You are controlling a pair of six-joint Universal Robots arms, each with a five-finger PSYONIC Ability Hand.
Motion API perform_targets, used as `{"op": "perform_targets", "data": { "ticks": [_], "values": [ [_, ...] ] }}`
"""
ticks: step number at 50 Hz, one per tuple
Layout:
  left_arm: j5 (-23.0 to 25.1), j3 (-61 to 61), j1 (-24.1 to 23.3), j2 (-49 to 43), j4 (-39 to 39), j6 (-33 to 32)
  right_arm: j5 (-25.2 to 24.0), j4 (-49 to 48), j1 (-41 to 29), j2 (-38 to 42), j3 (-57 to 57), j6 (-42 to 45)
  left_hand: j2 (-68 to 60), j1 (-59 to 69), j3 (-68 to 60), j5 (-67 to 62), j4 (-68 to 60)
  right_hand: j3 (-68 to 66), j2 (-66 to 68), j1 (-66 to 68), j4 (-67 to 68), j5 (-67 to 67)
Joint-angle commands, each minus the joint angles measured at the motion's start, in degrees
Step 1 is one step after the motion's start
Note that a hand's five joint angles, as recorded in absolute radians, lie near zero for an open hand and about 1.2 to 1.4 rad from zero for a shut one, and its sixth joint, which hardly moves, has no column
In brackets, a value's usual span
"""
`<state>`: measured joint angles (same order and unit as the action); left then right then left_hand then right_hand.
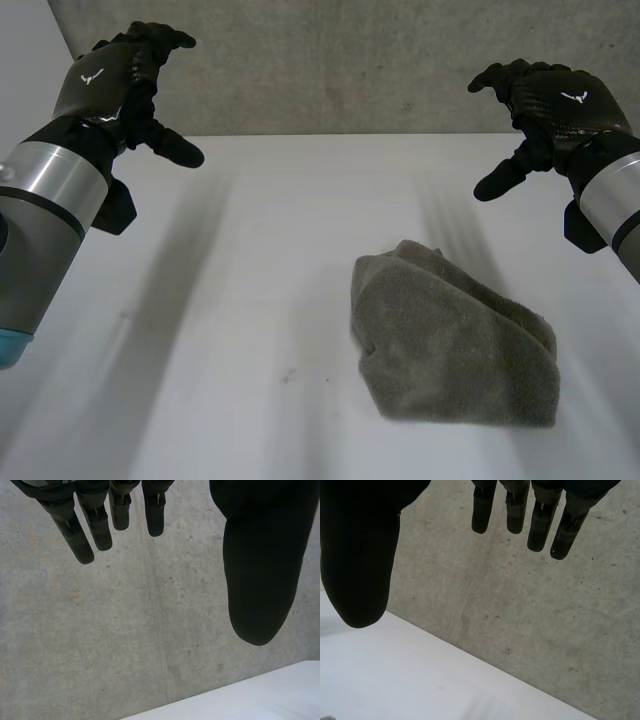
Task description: Fold the towel.
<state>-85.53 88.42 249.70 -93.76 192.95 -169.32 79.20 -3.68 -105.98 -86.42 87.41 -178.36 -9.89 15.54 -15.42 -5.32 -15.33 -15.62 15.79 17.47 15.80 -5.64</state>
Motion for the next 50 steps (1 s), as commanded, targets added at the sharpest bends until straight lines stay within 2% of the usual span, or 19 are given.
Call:
{"op": "perform_targets", "data": {
  "ticks": [1,12,16,17,18,19,20,21,22,26,27,28,29,31,32,33,38,42,50],
  "values": [
    [0.18,-0.17,-0.88,-1.60,0.32,-3.12,-0.18,-0.19,0.16,0.55,0.04,0.12,-2.34,-3.31,3.19,3.09,3.10,5.62,-5.79,-7.47,-5.80,5.64],
    [0.18,-0.17,-1.06,-1.69,0.32,-3.65,-0.18,-0.19,0.16,0.90,0.04,0.29,-1.67,-3.98,3.86,3.76,3.77,5.62,-5.79,-7.47,-5.80,5.64],
    [0.27,-0.09,-1.14,-1.69,0.32,-3.74,-0.18,-0.19,0.16,0.90,-0.05,0.20,-8.23,2.58,-2.70,-2.80,-2.79,5.62,-5.79,-7.47,-5.80,5.64],
    [0.36,0.09,-1.23,-1.77,0.32,-3.82,-0.18,-0.19,0.16,0.90,-0.05,0.20,-17.05,11.41,-11.52,-11.63,-11.62,-11.11,10.94,9.26,10.93,-11.09],
    [0.45,0.26,-1.32,-1.77,0.32,-3.83,-0.18,-0.27,0.25,0.99,-0.22,0.20,-23.47,17.82,-17.94,-18.04,-18.03,-15.45,15.27,13.60,15.26,-15.42],
    [0.45,0.27,-1.32,-1.77,0.32,-3.83,-0.18,-0.28,0.25,0.99,-0.22,0.20,-23.53,17.89,-18.00,-18.11,-18.10,-15.49,15.32,13.64,15.31,-15.47],
    [0.62,0.44,-1.84,-1.95,0.32,-3.83,-0.01,-0.19,0.51,0.99,-0.57,0.03,-25.87,20.22,-20.34,-20.44,-20.43,-9.33,9.16,7.48,9.15,-9.30],
    [0.80,0.44,-2.63,-2.64,0.58,-3.83,-0.01,-0.19,0.51,0.99,-0.57,0.03,-25.39,19.74,-19.86,-19.96,-19.95,-9.27,9.09,7.42,9.08,-9.24],
    [0.80,0.44,-2.64,-2.65,0.59,-3.83,0.08,0.07,1.12,1.08,-1.10,0.29,-25.39,19.74,-19.86,-19.96,-19.95,5.62,-5.79,-7.47,-5.80,5.64],
    [0.80,-0.26,-5.54,-5.73,0.85,-4.44,0.17,5.93,2.71,2.65,-4.35,4.75,-13.78,8.13,-8.25,-8.35,-8.34,5.62,-5.79,-7.47,-5.80,5.64],
    [0.80,-0.96,-7.28,-7.90,0.94,-5.05,0.17,5.96,2.71,2.66,-4.35,4.77,-3.12,-2.53,2.41,2.31,2.32,5.62,-5.79,-7.47,-5.80,5.64],
    [0.80,-2.44,-9.56,-11.32,1.11,-6.45,0.25,9.01,2.80,3.36,-4.70,7.12,-1.52,-4.13,4.01,3.91,3.92,5.62,-5.79,-7.47,-5.80,5.64],
    [0.80,-2.46,-9.58,-11.35,1.11,-6.46,0.34,11.91,3.23,3.80,-4.62,9.06,-1.50,-4.15,4.03,3.93,3.94,5.62,-5.79,-7.47,-5.80,5.64],
    [0.80,-5.96,-13.86,-18.09,1.29,-9.78,0.43,13.94,4.20,3.98,-3.83,10.65,-1.67,-3.98,3.86,3.76,3.77,5.62,-5.79,-7.47,-5.80,5.64],
    [0.80,-5.97,-13.89,-18.12,1.29,-9.80,0.17,15.09,5.34,4.06,-2.61,11.27,-1.67,-3.98,3.86,3.76,3.77,5.62,-5.79,-7.47,-5.80,5.64],
    [0.80,-7.97,-16.06,-21.34,1.12,-12.06,0.17,15.11,5.35,4.07,-2.60,11.28,-2.00,-3.65,3.53,3.43,3.44,5.62,-5.79,-7.47,-5.80,5.64],
    [0.71,-12.29,-20.20,-29.35,0.85,-17.96,-0.71,14.84,8.34,3.98,4.26,11.37,-2.17,-3.48,3.36,3.25,3.27,5.62,-5.79,-7.47,-5.80,5.64],
    [0.71,-13.97,-23.02,-34.63,0.94,-21.74,-0.89,11.78,9.56,3.98,11.79,11.37,-2.68,-2.97,2.85,2.75,2.76,5.62,-5.79,-7.47,-5.80,5.64],
    [0.80,-14.59,-25.66,-39.30,1.38,-22.90,-3.69,4.65,11.59,4.33,21.39,11.46,-6.86,1.21,-1.33,-1.43,-1.42,5.55,-5.73,-7.40,-5.74,5.58]
  ]
}}
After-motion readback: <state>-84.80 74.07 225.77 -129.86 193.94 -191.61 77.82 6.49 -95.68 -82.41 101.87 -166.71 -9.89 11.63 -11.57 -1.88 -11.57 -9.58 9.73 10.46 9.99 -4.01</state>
